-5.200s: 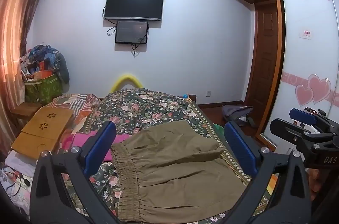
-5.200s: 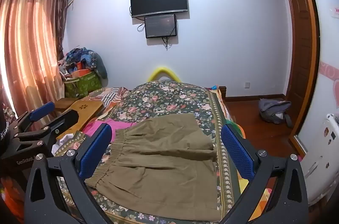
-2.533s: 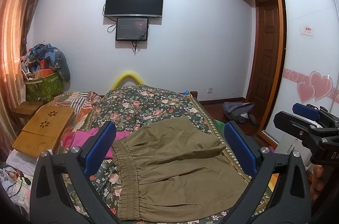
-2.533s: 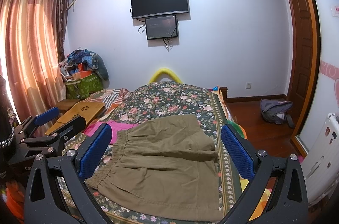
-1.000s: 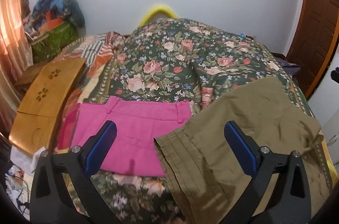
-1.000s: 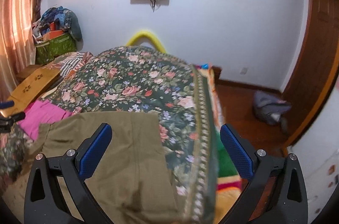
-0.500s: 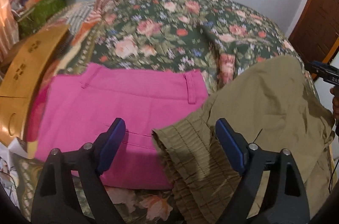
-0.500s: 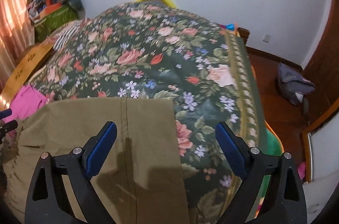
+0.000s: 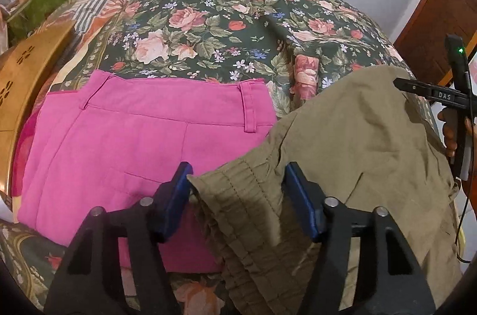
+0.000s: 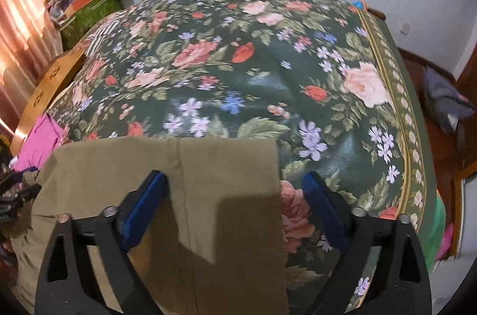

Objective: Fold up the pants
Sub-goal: 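Lower the left tool to the waistband while the right tool reaches a leg hem, then grasp the waistband with the left tool while the right tool grasps the leg hem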

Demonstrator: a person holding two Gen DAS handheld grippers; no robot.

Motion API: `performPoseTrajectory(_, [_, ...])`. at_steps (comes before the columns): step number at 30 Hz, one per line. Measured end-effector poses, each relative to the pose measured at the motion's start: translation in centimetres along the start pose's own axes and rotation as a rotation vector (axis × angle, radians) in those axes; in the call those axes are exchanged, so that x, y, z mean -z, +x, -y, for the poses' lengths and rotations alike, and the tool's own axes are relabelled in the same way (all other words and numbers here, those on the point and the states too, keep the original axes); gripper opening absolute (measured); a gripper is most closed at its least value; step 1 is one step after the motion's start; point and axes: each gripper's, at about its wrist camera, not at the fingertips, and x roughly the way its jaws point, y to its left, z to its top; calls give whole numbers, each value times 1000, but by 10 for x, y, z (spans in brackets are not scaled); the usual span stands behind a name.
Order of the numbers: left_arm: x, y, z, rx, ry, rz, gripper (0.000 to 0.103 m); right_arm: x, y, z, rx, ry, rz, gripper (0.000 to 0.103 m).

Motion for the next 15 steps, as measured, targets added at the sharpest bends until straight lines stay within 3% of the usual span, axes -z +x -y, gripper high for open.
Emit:
performPoseTrajectory(1, [0, -1, 1, -5, 4, 2, 59, 0, -1, -4, -8, -11, 1, 69])
performPoseTrajectory(3, [1, -2, 2, -5, 12, 1, 56, 0, -5, -12, -2, -40, 2, 60])
performPoseTrajectory(5, [1, -6, 2, 0, 14, 4, 52, 1, -7, -18, -16, -64, 1, 38])
performPoseTrajectory(8, [0, -16, 5, 1, 23, 18, 46, 3, -13, -29, -27, -99, 11, 17])
performPoseTrajectory(15, [-4, -48, 13, -20, 52, 74, 41, 10, -46, -49, 23, -152, 114, 14])
